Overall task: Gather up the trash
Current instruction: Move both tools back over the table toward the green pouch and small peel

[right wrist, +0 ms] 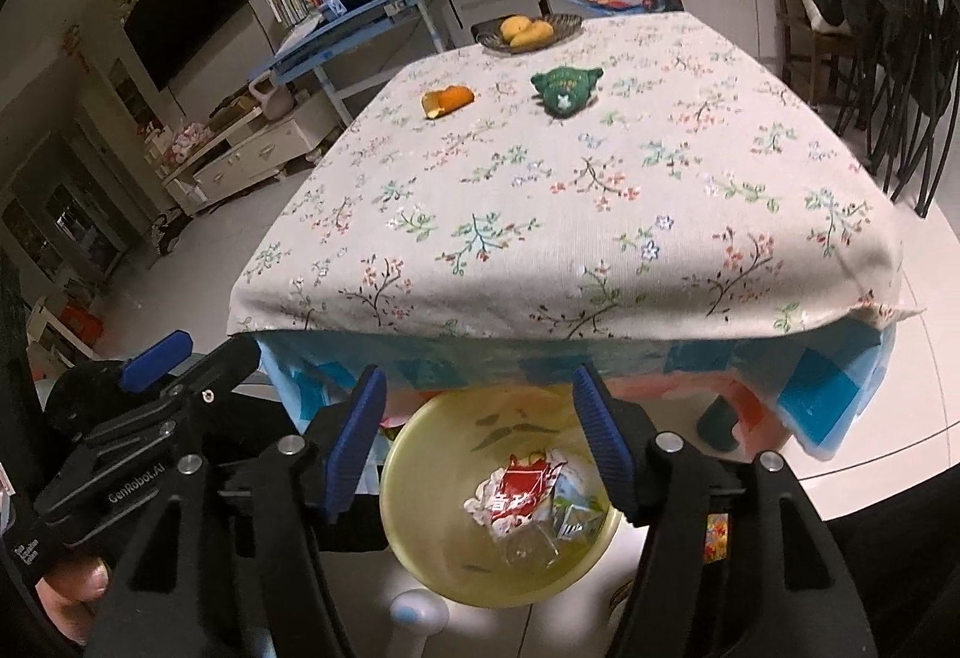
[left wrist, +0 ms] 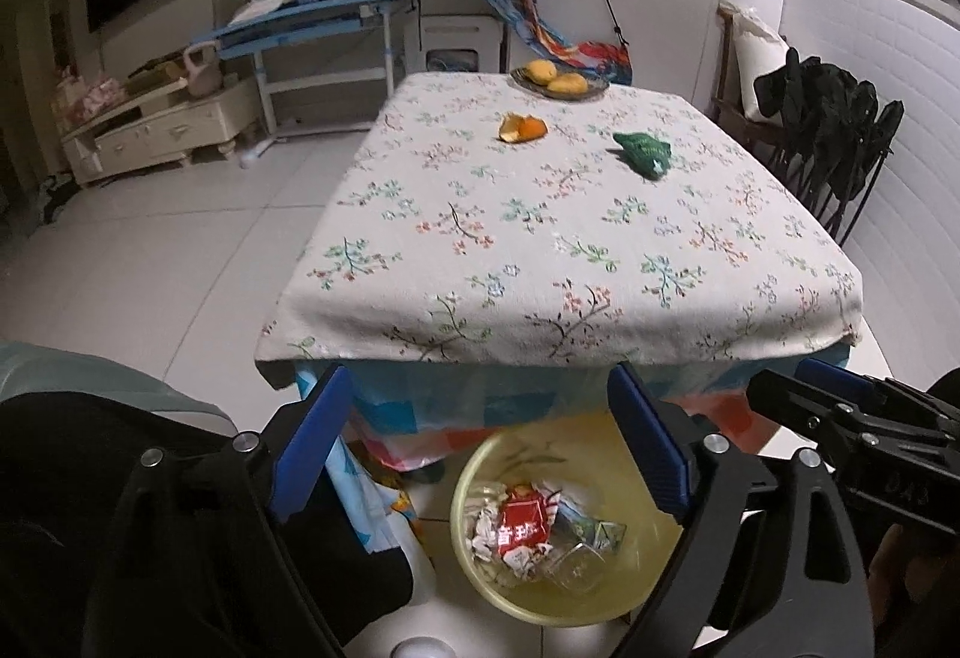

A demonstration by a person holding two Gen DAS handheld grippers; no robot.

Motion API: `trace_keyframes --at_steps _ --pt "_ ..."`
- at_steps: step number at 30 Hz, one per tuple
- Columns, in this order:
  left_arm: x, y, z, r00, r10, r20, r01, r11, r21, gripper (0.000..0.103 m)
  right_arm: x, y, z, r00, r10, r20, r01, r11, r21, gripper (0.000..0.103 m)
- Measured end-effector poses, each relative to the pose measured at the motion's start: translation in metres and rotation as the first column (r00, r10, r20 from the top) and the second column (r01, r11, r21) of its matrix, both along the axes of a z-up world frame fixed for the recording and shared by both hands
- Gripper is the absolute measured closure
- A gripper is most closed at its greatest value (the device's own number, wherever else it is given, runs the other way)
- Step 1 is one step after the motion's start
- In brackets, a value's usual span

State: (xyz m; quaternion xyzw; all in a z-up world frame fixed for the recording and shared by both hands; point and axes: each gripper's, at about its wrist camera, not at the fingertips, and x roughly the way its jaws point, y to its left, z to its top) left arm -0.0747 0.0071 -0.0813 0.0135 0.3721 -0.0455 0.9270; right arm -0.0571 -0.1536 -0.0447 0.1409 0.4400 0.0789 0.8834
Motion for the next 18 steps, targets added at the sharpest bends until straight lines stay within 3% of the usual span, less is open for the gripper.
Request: trace_keyframes --at_steps 9,18 --pt "0.001 -0.005 0.009 0.999 -0.004 0.044 0.004 1.0 0.003 0.017 0.002 0.001 0.007 0.999 -0.001 0.033 0.001 1.0 -0.019 0.036" --pt "0.036 0.0 0.033 0.996 0.009 0.094 -0.006 1.0 -0.031 0.014 0.031 -0.01 0.021 0.997 -0.025 0.067 0.026 0.999 -0.02 0.033"
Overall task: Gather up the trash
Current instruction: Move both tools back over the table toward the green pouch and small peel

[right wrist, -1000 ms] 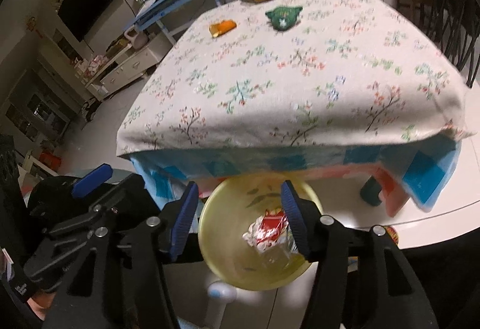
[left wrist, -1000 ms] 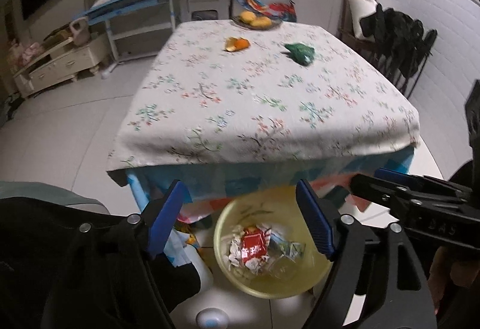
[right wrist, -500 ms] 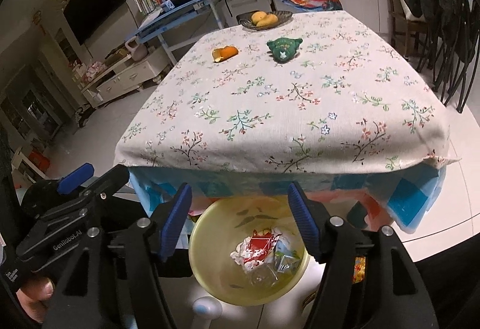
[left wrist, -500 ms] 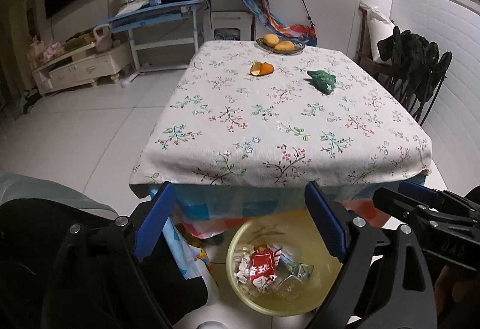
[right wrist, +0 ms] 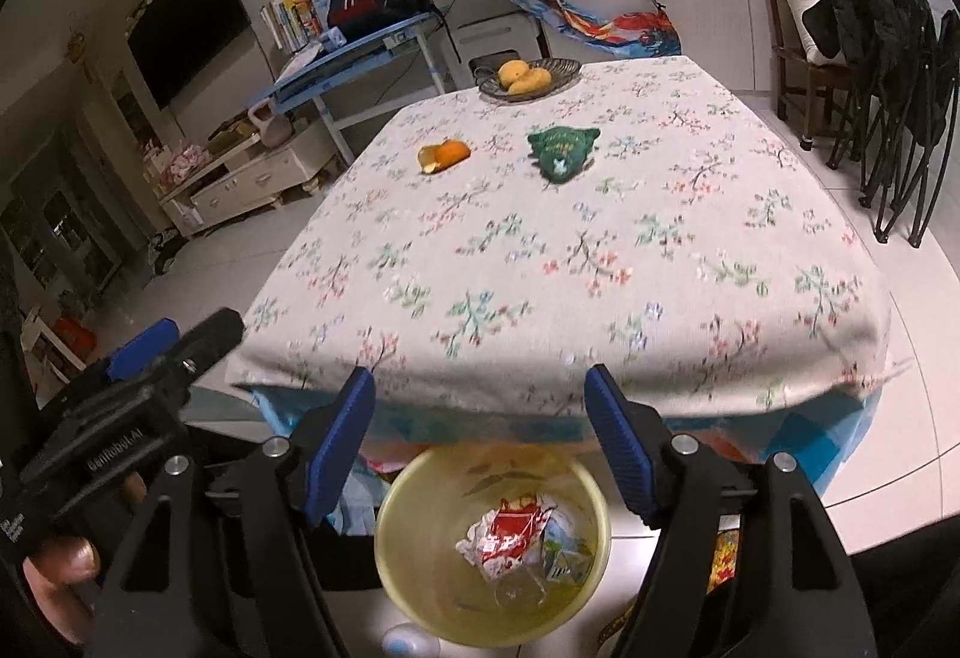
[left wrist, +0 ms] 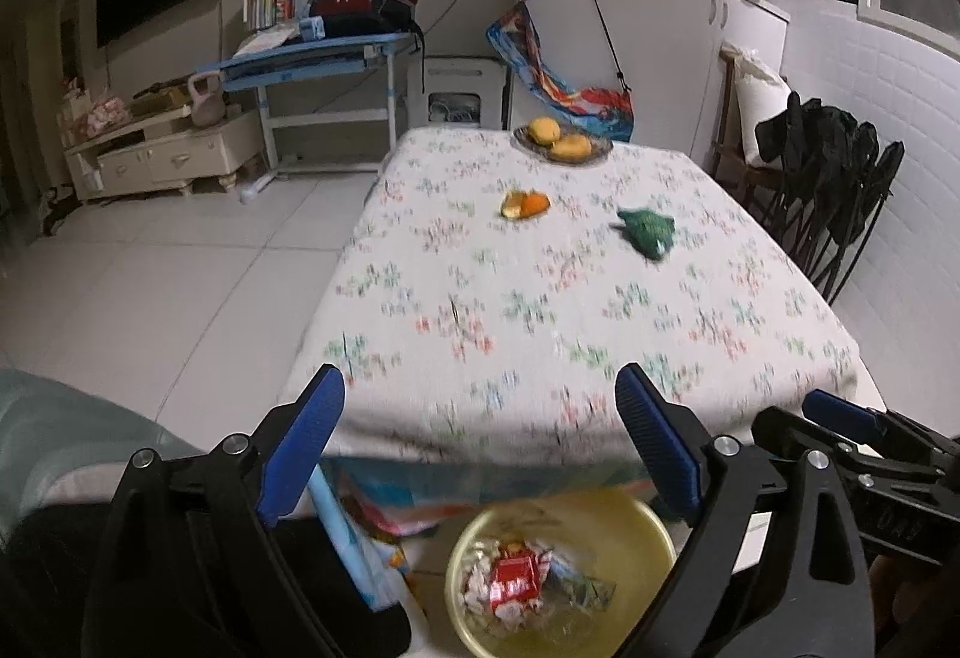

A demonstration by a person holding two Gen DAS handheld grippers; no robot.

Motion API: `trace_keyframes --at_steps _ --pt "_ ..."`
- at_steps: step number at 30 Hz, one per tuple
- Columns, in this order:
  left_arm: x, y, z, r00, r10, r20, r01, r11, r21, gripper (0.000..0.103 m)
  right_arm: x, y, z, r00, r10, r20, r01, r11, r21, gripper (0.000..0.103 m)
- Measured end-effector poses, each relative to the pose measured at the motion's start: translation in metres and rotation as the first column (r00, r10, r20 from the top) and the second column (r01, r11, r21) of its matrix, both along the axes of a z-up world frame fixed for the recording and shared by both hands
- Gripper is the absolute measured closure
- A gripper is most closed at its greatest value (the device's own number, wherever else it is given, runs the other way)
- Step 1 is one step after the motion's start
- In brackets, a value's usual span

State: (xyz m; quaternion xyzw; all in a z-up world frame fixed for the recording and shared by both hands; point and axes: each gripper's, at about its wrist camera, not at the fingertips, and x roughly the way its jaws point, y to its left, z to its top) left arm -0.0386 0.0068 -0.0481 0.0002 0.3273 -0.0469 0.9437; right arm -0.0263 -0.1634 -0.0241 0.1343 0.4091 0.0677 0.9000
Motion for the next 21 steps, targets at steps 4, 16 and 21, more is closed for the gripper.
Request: trace_keyframes --at_steps 4,16,21 --pt "0.022 0.002 0.01 1.0 0.001 0.02 -0.001 1.0 0.006 0.012 0.018 -0.005 0.006 1.0 0.002 0.011 -0.002 1.0 -0.016 0.033" --pt "0.1 0.0 0.019 1.0 -0.007 0.002 0.007 1.0 -0.009 0.01 0.087 -0.022 0.014 1.0 0.029 0.007 -0.029 0.997 -0.069 0.031" --pt "0.133 0.0 0.014 1.0 0.009 -0.023 -0.009 1.0 -0.017 0.01 0.115 -0.031 0.012 1.0 0.014 0.001 -0.014 0.998 -0.063 0.031"
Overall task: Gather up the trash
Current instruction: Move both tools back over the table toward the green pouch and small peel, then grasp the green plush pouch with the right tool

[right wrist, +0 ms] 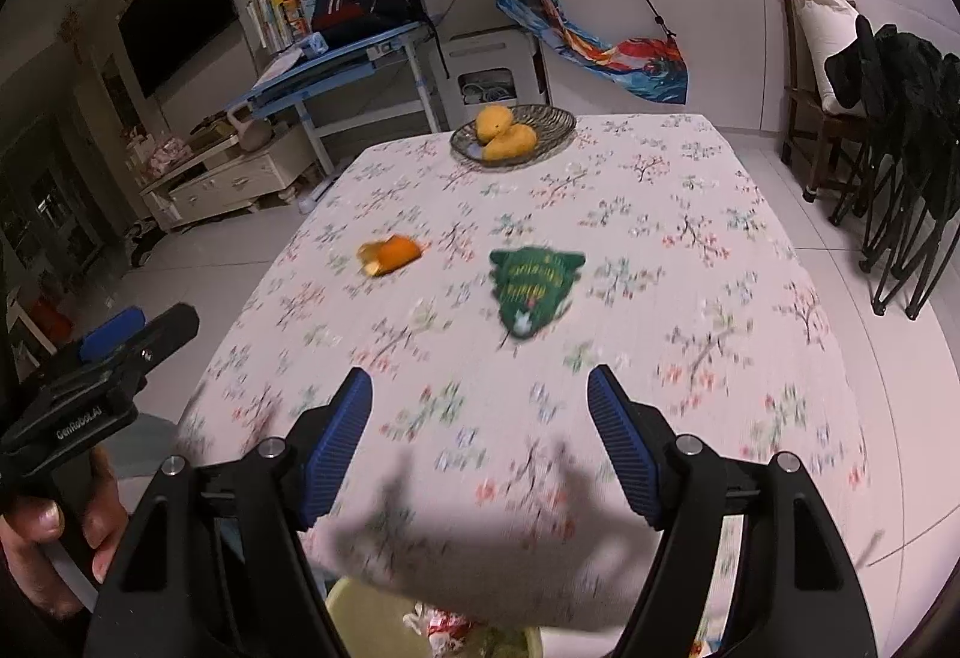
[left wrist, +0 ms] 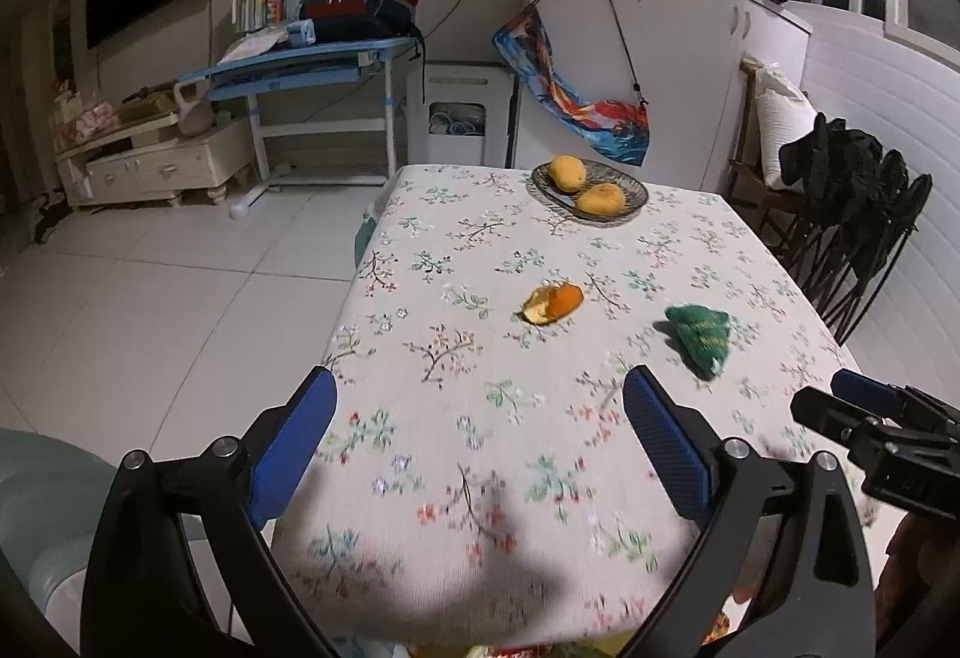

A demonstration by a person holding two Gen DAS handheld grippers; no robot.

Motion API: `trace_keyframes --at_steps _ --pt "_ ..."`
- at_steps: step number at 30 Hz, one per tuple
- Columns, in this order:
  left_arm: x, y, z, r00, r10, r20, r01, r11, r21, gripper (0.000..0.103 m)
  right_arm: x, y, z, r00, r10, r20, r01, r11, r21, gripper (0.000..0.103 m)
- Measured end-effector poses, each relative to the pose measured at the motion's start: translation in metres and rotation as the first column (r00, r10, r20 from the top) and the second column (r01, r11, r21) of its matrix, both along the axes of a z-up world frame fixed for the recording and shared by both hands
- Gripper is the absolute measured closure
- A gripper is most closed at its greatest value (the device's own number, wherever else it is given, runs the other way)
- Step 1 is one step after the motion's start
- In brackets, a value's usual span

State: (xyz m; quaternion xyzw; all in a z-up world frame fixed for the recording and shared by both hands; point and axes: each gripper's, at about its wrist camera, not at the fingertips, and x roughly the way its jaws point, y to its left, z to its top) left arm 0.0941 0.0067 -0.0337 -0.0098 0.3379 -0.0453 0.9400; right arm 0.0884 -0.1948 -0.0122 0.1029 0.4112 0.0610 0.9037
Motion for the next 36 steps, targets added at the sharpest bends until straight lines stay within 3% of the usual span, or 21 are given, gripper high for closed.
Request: trace_keyframes --at_steps 11,17,25,33,36 --pt "0.061 -0.017 -0.014 0.996 -0.069 -0.054 0.071 0.997 0.023 0.01 0.052 -0.013 -0.021 0.997 -0.028 -0.069 0.03 0.999 0.031 0.031" --pt "0.093 -0.025 -0.037 0.98 -0.136 -0.146 0.135 0.991 -0.016 0.01 0.065 -0.013 -0.031 0.994 -0.022 -0.103 0.026 0.999 0.041 0.031" --pt "0.116 -0.042 -0.052 0.968 -0.186 -0.169 0.191 0.981 0.013 0.01 0.08 -0.013 -0.043 0.99 -0.012 -0.142 0.018 0.999 0.038 0.03" --pt "0.142 -0.048 -0.061 0.963 -0.182 -0.197 0.182 0.983 -0.018 0.01 0.09 -0.018 -0.053 0.986 -0.011 -0.168 0.022 0.998 0.061 0.03" --pt "0.15 -0.055 -0.067 0.96 -0.189 -0.209 0.193 0.981 0.002 0.01 0.092 -0.016 -0.056 0.985 -0.002 -0.172 0.01 0.999 0.047 0.03"
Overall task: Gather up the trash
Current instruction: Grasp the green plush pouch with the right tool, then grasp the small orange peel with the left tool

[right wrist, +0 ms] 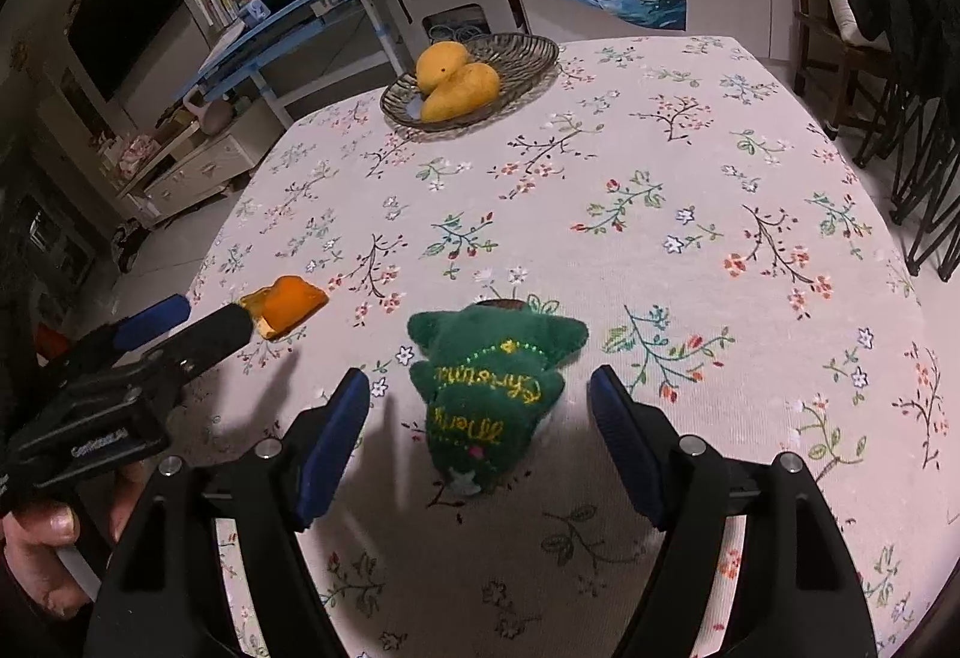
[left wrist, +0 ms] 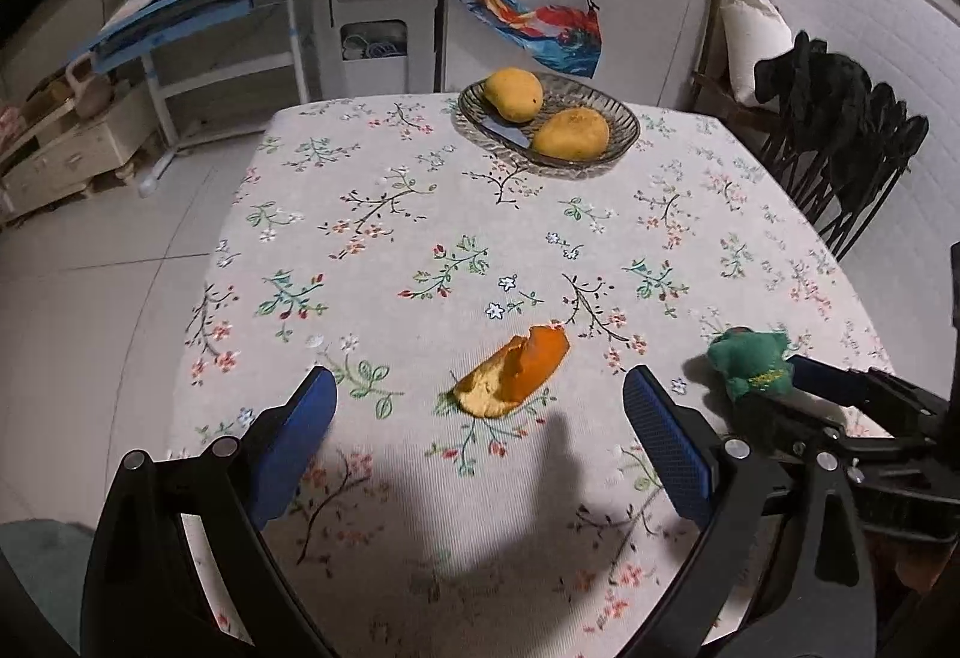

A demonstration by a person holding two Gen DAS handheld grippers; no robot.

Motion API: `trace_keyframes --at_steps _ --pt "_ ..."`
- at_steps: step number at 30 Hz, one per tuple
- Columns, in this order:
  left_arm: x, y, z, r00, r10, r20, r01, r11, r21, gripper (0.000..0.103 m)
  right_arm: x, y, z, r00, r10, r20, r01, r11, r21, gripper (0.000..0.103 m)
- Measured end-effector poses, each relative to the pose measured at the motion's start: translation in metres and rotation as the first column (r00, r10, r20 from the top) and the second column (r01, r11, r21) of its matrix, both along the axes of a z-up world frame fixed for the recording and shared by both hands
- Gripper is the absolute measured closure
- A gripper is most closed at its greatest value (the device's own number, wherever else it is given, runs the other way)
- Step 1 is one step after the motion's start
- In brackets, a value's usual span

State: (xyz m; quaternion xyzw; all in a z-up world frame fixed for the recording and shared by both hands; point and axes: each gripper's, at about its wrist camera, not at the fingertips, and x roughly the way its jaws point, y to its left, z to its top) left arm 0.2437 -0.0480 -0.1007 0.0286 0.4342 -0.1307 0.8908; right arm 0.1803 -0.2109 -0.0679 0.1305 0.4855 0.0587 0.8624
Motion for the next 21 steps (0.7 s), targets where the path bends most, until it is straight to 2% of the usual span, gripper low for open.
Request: trace_keyframes --at_steps 14,21 --pt "0.024 -0.004 -0.013 1.0 0.005 -0.031 -0.004 1.0 0.028 0.01 0.007 -0.001 -0.001 1.0 0.025 0.009 -0.025 1.0 -0.003 0.031" --pt "0.026 -0.015 -0.02 0.999 -0.023 -0.026 0.025 0.996 0.086 0.01 0.011 0.003 -0.003 0.999 0.052 0.005 -0.052 0.998 -0.021 0.045"
